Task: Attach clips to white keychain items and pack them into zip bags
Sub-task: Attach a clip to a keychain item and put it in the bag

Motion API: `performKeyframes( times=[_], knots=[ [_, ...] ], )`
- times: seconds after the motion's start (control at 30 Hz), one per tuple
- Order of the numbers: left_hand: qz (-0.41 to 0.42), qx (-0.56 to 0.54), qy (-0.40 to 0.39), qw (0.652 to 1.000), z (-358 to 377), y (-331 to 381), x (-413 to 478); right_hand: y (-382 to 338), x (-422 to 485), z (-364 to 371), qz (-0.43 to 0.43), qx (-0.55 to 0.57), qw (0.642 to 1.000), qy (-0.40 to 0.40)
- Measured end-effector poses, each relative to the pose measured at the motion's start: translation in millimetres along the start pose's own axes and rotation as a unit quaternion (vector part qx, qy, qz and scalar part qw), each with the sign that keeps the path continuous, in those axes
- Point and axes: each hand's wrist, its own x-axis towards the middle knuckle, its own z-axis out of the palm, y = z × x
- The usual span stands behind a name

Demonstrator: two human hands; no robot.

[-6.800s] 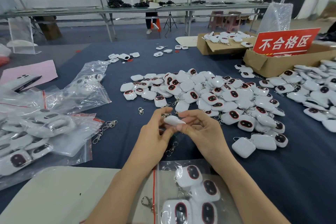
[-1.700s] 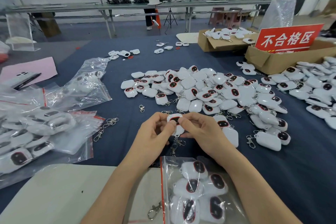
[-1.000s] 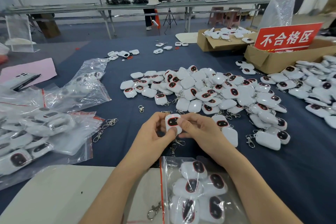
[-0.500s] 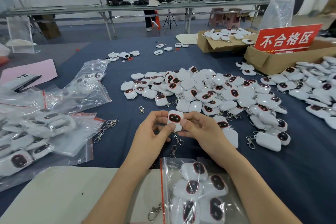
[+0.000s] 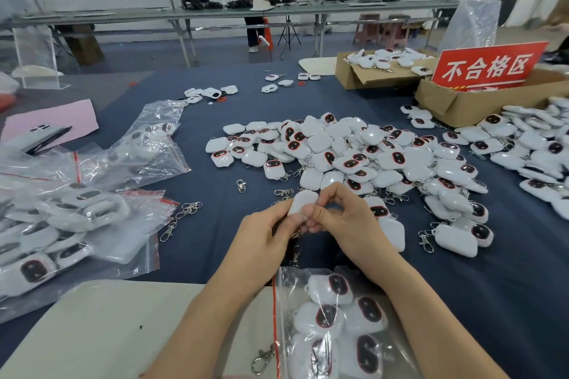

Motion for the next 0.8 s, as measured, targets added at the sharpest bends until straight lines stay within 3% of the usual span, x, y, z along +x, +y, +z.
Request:
performKeyframes(
  times=[0.23, 0.57, 0.8],
  knots=[
    [-0.014, -0.021, 0.019, 1.0, -0.3, -3.6, 1.5, 1.6, -0.8, 1.7, 0.006, -0.001, 1.0, -0.006],
    [-0.094, -0.175, 0.073, 0.977, -7.4, -5.1, 6.3, 1.1, -0.7, -0.9, -0.014, -0.007, 0.999, -0.037],
    [-0.144, -0.275, 0.063, 0.948, -7.9, -5.1, 10.5, 5.9, 0.9, 1.0, -0.015, -0.002, 1.0, -0.026]
  ],
)
